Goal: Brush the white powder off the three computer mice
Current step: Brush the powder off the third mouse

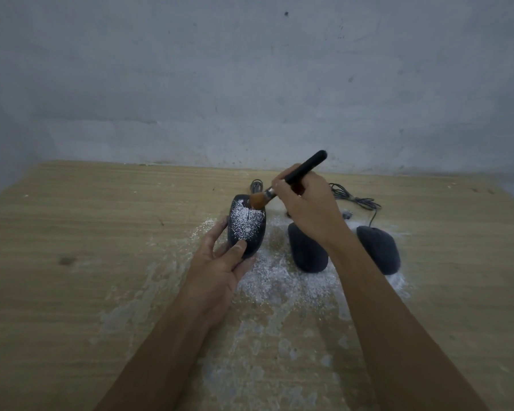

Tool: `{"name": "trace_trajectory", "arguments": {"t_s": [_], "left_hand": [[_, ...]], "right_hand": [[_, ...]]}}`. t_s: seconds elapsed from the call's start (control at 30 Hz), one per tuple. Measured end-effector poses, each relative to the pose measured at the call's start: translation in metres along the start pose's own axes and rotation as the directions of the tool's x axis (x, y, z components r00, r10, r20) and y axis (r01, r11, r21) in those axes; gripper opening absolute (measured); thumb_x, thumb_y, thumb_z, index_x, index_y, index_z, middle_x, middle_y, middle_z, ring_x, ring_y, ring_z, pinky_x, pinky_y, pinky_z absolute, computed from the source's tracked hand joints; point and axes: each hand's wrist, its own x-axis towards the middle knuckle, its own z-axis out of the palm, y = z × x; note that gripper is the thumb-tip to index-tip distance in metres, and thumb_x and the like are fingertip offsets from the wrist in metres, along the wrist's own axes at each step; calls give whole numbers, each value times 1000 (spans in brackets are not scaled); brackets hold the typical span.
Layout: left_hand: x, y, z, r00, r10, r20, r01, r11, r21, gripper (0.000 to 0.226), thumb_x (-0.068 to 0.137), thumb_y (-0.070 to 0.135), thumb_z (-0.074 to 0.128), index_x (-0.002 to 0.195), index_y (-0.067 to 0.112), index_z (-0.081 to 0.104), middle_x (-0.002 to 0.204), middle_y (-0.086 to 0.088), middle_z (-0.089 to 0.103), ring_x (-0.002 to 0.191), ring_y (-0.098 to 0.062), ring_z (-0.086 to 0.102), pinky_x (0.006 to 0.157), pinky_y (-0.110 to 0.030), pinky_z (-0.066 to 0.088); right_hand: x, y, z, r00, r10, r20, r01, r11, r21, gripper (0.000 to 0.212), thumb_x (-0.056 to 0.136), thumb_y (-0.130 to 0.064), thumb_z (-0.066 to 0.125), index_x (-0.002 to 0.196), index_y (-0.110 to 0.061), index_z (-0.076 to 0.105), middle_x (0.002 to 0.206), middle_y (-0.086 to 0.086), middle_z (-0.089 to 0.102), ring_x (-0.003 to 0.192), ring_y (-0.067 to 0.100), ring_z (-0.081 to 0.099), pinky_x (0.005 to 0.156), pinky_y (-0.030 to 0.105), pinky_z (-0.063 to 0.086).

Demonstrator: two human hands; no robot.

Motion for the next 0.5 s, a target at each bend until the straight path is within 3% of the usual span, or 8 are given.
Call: {"name": "trace_trajectory", "arguments": {"t_s": [0.1,0.17,0.3,0.43,0.5], "left_hand": [[-1,1,1,1000,3,7,-3,1000,9,56,94,-11,55,138,23,54,125,-16,69,107,-26,72,79,-30,61],[-2,0,2,1000,7,1,-7,1000,19,57,94,-12,55,140,22,53,124,-15,70,107,-25,73,79,-30,61],[-3,1,4,1000,14,-12,-14,1000,22,59,93,-13,54,141,21,53,122,-14,70,106,-25,73,81,-32,62],[-4,1,6,1000,18,-20,-18,999,28,59,93,-13,54,140,21,52,118,-13,72,108,-27,72,84,-33,61],[-3,1,6,1000,18,-20,-18,999,29,59,92,-13,54,140,21,53,119,-14,72,109,-28,72,85,-34,61]], "right_hand": [[0,0,1,999,-23,-31,22,1000,-14,7,99,-23,64,95,-24,70,69,-14,61,58,1,53,55,19,45],[-1,1,4,1000,-23,0,23,999,-46,8,99,-24,64,93,-24,70,75,-9,65,61,0,54,56,15,44],[-2,-2,3,999,-33,-15,33,999,-23,11,98,-22,64,90,-25,70,72,-11,64,58,-1,52,53,15,41],[-1,-4,2,999,-16,-34,17,1000,3,12,98,-23,64,88,-23,69,68,-8,62,60,6,53,56,32,51],[0,-5,1,998,-28,-62,28,1000,2,10,99,-24,63,91,-24,69,71,-11,63,61,3,55,54,27,50]]}}
